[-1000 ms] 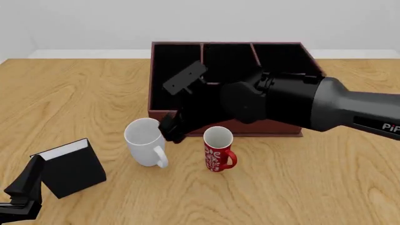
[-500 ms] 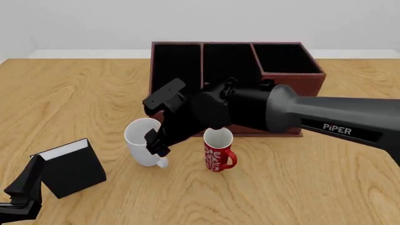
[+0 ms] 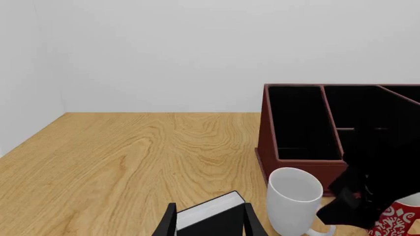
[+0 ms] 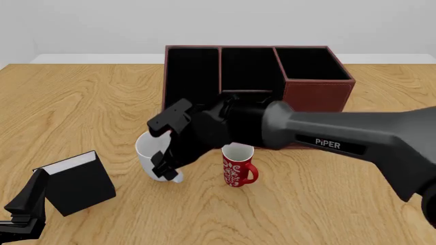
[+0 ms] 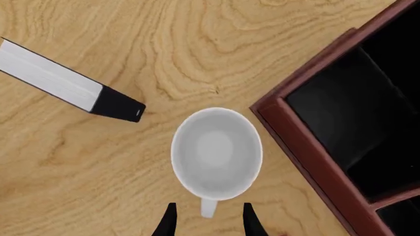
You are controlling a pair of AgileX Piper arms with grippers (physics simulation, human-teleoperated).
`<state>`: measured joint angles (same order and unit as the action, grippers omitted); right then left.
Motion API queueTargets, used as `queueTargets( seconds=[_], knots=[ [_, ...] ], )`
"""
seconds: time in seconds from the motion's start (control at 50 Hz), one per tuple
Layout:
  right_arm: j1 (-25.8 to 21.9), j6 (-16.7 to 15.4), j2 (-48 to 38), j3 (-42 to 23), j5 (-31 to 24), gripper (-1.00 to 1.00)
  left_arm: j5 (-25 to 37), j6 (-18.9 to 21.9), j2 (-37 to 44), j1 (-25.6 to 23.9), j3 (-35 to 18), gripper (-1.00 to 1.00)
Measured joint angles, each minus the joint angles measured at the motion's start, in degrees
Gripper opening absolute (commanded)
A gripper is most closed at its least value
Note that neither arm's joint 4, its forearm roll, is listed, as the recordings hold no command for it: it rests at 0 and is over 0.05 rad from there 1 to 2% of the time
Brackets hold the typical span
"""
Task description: Pick up the white mug and place it to the right of the caddy.
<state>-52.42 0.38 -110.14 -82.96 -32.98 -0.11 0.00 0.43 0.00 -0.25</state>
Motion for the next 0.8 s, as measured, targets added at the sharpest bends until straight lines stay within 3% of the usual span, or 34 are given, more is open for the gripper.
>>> queueTargets(
  seconds=[0.8],
  knots=[
    [0.1, 2.6, -3.1, 1.2, 1.4, 1.00, 0.0, 0.0, 0.0, 0.0, 0.0, 1.00]
  ],
)
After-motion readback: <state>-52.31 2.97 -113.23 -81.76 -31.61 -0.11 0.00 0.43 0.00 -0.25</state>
